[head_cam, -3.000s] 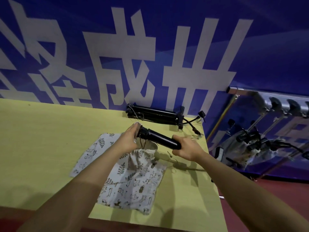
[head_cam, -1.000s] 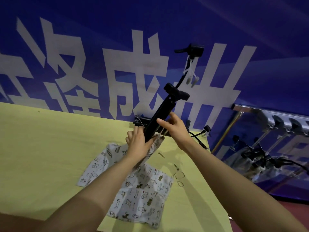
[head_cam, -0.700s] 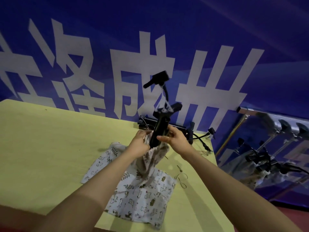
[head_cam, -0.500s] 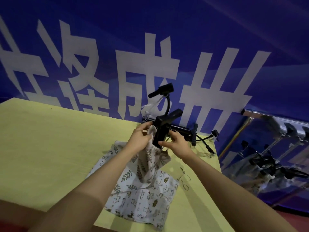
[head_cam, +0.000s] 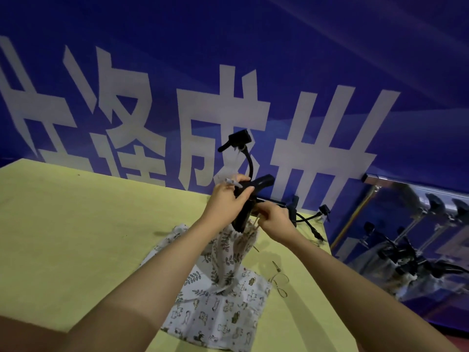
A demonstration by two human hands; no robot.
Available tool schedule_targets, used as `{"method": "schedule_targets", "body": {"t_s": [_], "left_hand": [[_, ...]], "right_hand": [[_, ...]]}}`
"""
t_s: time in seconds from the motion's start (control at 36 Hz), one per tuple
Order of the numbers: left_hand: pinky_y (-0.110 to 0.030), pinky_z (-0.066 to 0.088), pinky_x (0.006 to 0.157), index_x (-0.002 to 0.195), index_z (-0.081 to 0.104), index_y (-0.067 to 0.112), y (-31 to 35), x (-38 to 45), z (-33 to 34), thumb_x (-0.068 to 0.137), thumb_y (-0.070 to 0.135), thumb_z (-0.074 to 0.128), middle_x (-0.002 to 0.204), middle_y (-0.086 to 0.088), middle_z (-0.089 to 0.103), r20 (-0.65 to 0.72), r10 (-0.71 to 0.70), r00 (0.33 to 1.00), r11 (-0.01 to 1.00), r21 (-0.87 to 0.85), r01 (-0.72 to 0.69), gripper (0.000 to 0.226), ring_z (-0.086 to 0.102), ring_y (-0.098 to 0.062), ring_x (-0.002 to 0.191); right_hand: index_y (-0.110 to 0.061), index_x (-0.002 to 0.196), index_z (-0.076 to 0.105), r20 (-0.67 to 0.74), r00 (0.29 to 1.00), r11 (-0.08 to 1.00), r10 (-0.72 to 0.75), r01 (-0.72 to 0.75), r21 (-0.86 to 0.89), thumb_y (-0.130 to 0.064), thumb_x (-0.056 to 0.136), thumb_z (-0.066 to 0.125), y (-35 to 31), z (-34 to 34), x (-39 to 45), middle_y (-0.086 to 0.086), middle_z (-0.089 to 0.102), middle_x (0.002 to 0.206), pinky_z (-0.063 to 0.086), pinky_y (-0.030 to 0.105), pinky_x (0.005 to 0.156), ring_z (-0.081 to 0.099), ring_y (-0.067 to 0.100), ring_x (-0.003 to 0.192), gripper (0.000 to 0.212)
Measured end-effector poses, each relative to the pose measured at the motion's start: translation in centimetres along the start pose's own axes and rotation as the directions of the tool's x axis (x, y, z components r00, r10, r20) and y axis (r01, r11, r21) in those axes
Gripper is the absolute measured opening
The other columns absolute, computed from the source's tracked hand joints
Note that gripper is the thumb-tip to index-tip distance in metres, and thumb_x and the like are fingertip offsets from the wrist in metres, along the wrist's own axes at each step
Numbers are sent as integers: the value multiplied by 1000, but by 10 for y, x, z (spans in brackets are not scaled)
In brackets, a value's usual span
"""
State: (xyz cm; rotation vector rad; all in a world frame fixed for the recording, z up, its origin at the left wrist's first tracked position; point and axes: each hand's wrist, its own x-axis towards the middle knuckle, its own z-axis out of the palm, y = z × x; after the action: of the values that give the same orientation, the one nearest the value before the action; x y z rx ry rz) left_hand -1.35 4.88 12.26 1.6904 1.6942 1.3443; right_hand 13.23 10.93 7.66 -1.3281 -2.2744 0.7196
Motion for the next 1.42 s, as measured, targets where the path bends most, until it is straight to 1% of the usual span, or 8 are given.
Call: {"method": "schedule_targets", "body": {"t_s": [0.14, 0.28, 0.36, 0.5, 0.72, 1.03, 1.17, 1.42], "left_hand": [[-35, 52, 78, 114, 59, 12, 11, 4, 0, 92, 24, 59, 97, -6, 63, -39, 23, 999, 1000, 5, -23, 25, 65, -25, 94], [-44, 52, 77, 109, 61, 8, 13, 10, -1, 94, 24, 56, 112, -15, 64, -40, 48, 998, 992, 121, -43, 23, 62, -34, 91], [-38, 49, 62, 110, 60, 13, 10, 12, -4, 94, 25, 55, 95, -12, 69, -60, 58, 997, 978, 203, -44, 21, 59, -30, 68], [-33, 47, 66, 121, 57, 14, 6, 18, -7, 95, 26, 52, 107, -10, 67, -51, 73, 996, 947, 316, -53, 29, 63, -32, 89], [-38, 45, 80, 124, 52, 17, 1, 28, -15, 95, 25, 48, 108, -7, 65, -59, 36, 998, 897, 442, -6, 31, 58, -30, 102], [-34, 40, 97, 130, 39, 10, 1, 26, -21, 85, 22, 62, 129, -7, 38, -237, -13, 971, 961, 266, 78, 52, 44, -23, 119], [-36, 41, 94, 118, 33, 13, 2, 13, -19, 78, 33, 58, 120, -14, 39, -381, 273, 883, 949, 255, -183, 51, 40, -20, 110], [-32, 40, 86, 112, 50, 22, 25, 34, -4, 90, 47, 52, 103, 3, 55, -40, 23, 999, 974, 226, -14, 34, 46, -19, 104]], "right_hand": [[-21, 106, 68, -286, 950, 963, -128, 50, -265, -6, 90, 50, -4, -11, -6, -3, 60, 96, 17, 31, 76, 50, 20, 96, 28], [-21, 95, 70, -472, 881, 997, -44, 9, -75, -22, 94, 55, -14, -26, 0, -11, 59, 87, 17, 30, 77, 41, 15, 96, 15], [-20, 93, 67, -472, 875, 961, 108, 30, 276, -22, 95, 53, -25, -39, 4, -5, 64, 86, 39, 35, 85, 57, 19, 90, 14], [-11, 82, 61, -452, 863, 798, 224, 104, 594, -22, 95, 52, -45, -54, 14, 4, 58, 63, 51, 42, 70, 57, 20, 62, 19], [-11, 73, 49, -531, 829, 889, -176, 365, 276, -23, 90, 64, -82, -93, 34, -8, 44, 60, 36, 25, 56, 38, 7, 54, 26], [11, 72, 52, -484, 862, 799, -150, 394, 454, -30, 89, 64, -113, -96, 42, 11, 43, 58, 42, 36, 57, 39, 19, 54, 46], [-3, 67, 53, -452, 870, 811, -196, 403, 424, -26, 89, 65, -123, -94, 44, 4, 47, 56, 44, 31, 59, 45, 15, 55, 34], [2, 61, 41, -465, 854, 826, -231, 425, 370, -24, 88, 65, -119, -93, 47, 13, 38, 54, 38, 26, 55, 36, 13, 52, 45]]}}
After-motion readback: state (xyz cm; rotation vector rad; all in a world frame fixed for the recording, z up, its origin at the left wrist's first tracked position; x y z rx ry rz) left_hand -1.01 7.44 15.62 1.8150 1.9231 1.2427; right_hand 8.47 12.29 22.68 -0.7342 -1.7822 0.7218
